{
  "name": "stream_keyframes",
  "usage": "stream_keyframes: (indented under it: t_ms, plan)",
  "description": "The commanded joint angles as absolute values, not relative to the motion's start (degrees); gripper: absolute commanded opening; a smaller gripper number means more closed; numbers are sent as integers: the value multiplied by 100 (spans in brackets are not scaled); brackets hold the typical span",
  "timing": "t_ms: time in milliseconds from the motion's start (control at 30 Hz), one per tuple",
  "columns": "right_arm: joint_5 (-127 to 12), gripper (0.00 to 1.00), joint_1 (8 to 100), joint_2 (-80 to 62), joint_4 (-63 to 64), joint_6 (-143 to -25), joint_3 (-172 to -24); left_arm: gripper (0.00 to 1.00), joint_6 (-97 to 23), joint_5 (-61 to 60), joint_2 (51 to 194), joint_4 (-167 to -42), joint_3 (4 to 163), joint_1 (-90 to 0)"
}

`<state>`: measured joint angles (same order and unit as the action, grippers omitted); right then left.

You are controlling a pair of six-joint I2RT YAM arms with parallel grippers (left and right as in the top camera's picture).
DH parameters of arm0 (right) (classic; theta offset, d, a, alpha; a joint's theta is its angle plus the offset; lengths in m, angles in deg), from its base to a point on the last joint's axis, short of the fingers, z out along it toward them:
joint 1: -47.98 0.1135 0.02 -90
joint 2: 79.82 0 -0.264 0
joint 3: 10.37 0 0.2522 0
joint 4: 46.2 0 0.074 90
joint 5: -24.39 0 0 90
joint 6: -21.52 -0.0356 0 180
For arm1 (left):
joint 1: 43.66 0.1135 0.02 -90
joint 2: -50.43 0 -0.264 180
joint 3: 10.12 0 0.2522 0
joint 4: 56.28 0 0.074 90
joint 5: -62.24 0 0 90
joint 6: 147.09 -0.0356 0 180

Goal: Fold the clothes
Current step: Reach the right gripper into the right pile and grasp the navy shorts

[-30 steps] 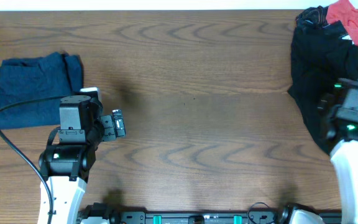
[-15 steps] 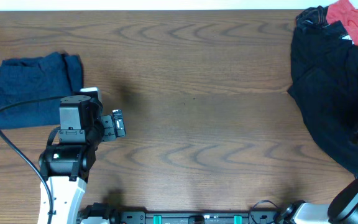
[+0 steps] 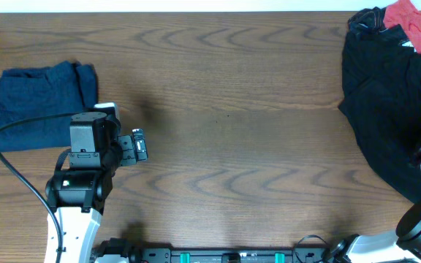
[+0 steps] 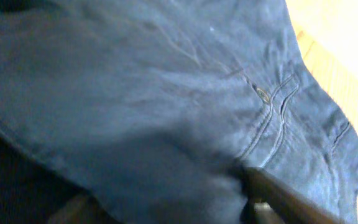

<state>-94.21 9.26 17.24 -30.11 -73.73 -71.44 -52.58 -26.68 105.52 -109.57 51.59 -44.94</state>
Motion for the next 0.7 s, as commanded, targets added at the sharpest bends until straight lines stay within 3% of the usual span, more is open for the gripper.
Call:
stream_keyframes:
  t_ms: [0,33,267,433,533,667]
  plan:
    - [-9364,6,899,1756,-3190,-7354,-7255,98,-5205,-2672,10552,-10964,5275,-4470]
    - [-9366,1,899,1752,-3201,-7354,-7277,98,-5205,-2672,10552,-10964,5275,-4470]
    - [-9299,1,1065,1343,-3072,-7269,-7662,98,-5205,-2672,10552,-10957,5275,-4470]
    - [-7948,1,1428,613,-2799,-6187,-8182,98,-5205,-2672,10552,-10940,5275,-4470]
    - [-6872,1,1968,49,-2185,-5566,-8573,98,-5207,-2672,10552,-10942,5275,-4470]
    - [-6448,1,3019,-521,-1418,-5297,-8785,98,-5205,-2672,10552,-10940,5275,-4470]
